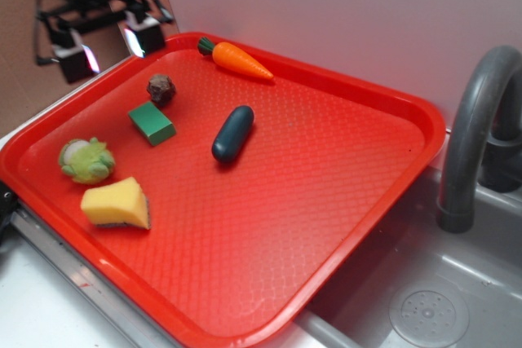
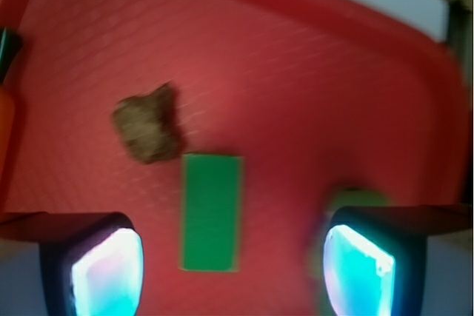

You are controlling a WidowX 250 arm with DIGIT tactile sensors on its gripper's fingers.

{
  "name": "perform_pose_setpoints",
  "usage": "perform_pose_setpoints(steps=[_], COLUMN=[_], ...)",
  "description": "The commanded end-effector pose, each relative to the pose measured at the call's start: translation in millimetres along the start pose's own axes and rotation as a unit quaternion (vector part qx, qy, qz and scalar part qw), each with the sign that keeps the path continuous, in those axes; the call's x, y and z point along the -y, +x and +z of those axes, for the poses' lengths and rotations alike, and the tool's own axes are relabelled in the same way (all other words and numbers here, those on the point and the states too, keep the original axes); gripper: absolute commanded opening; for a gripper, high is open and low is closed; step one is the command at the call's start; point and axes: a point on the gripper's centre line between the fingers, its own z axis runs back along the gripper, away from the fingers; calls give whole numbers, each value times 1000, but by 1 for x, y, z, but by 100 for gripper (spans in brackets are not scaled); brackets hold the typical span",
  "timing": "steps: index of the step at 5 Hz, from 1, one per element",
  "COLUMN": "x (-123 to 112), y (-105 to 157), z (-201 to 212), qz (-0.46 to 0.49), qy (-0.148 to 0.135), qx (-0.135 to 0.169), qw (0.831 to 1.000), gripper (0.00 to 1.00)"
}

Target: Grab the green block.

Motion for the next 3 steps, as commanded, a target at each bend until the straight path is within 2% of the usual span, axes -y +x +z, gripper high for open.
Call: perform_pose_setpoints(steps=[1,2,3], x=[17,-4,-18], y=[-14,-12,-12], z=[-35,-53,-64], qz=[-34,-37,-38], qy=[5,32,52], qx=[25,47,56], qw=[999,998,996], gripper=[100,100,100])
